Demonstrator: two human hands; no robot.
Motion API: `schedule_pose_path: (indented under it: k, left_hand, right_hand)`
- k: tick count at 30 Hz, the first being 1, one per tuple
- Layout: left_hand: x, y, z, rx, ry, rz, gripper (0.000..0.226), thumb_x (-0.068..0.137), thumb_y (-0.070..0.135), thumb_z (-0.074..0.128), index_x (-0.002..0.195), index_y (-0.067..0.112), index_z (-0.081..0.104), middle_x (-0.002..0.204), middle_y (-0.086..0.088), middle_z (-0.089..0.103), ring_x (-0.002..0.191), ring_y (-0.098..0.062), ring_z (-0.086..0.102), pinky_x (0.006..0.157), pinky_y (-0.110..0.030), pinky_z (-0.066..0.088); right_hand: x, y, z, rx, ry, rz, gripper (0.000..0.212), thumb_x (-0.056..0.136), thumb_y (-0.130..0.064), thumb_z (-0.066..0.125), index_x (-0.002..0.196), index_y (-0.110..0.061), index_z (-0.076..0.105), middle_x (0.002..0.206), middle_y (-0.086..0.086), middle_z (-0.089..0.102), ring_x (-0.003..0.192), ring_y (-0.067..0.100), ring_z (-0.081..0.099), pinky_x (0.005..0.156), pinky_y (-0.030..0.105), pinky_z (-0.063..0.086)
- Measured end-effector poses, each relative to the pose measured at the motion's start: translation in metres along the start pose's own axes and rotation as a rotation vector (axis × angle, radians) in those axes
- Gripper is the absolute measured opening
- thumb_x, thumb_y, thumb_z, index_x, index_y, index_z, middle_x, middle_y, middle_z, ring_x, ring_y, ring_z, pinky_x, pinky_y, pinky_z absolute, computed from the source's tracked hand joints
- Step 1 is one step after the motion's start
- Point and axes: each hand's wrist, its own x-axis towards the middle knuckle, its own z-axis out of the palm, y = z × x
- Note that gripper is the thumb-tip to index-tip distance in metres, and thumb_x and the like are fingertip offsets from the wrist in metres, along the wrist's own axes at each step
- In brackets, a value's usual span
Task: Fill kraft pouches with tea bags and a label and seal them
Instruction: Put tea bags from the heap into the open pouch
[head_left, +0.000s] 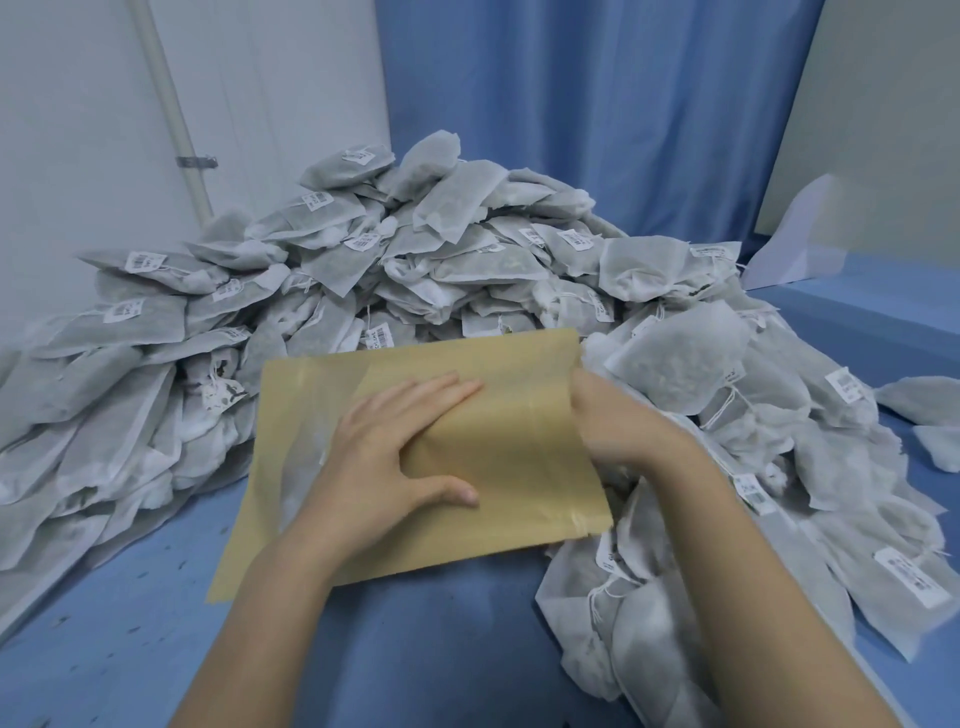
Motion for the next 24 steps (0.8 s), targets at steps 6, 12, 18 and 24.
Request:
schedule_pose_path:
  k: [6, 12, 18, 24]
  left_hand:
    - [-0.001, -0.003, -0.01, -0.022, 0.095, -0.045, 0.08, 0.052, 0.051, 0.076, 0.123, 0.062, 0.041, 0.137, 0.035, 0.04, 0.135, 0.003, 0.028, 0.116, -0.037, 0.018]
    - [-0.002, -0.007, -0.011, -0.005, 0.095, -0.07, 0.079, 0.051, 0.055, 0.073, 0.123, 0.061, 0.04, 0.138, 0.033, 0.039, 0.135, -0.001, 0.029, 0.116, -0.038, 0.018]
    - [-0.003, -0.007, -0.011, -0.01, 0.114, -0.07, 0.08, 0.051, 0.053, 0.075, 0.124, 0.058, 0.042, 0.138, 0.03, 0.042, 0.134, -0.002, 0.031, 0.116, -0.04, 0.02]
    - [-0.003, -0.004, -0.015, -0.028, 0.131, -0.077, 0.08, 0.051, 0.049, 0.077, 0.123, 0.057, 0.044, 0.136, 0.031, 0.043, 0.132, 0.001, 0.032, 0.116, -0.039, 0.02]
  right_hand:
    - [0.013, 0.038, -0.015, -0.239, 0.728, 0.052, 0.015, 0.085, -0.029, 0.059, 0.094, -0.025, 0.071, 0.098, -0.005, 0.065, 0.098, 0.015, 0.054, 0.085, 0.026, 0.04]
    - [0.011, 0.063, -0.019, -0.481, 0.703, 0.548, 0.059, 0.084, -0.023, 0.057, 0.138, -0.017, 0.035, 0.144, 0.027, 0.022, 0.133, 0.042, 0.019, 0.109, 0.046, 0.012]
    - [0.007, 0.058, -0.029, -0.239, 0.973, 0.211, 0.064, 0.071, -0.035, 0.076, 0.125, -0.02, 0.045, 0.12, 0.002, 0.057, 0.117, 0.024, 0.041, 0.091, 0.037, 0.025]
    - [-0.01, 0.045, -0.04, 0.241, 0.536, -0.067, 0.053, 0.055, -0.029, 0.087, 0.1, -0.029, 0.06, 0.093, -0.017, 0.063, 0.084, -0.001, 0.059, 0.072, 0.015, 0.047]
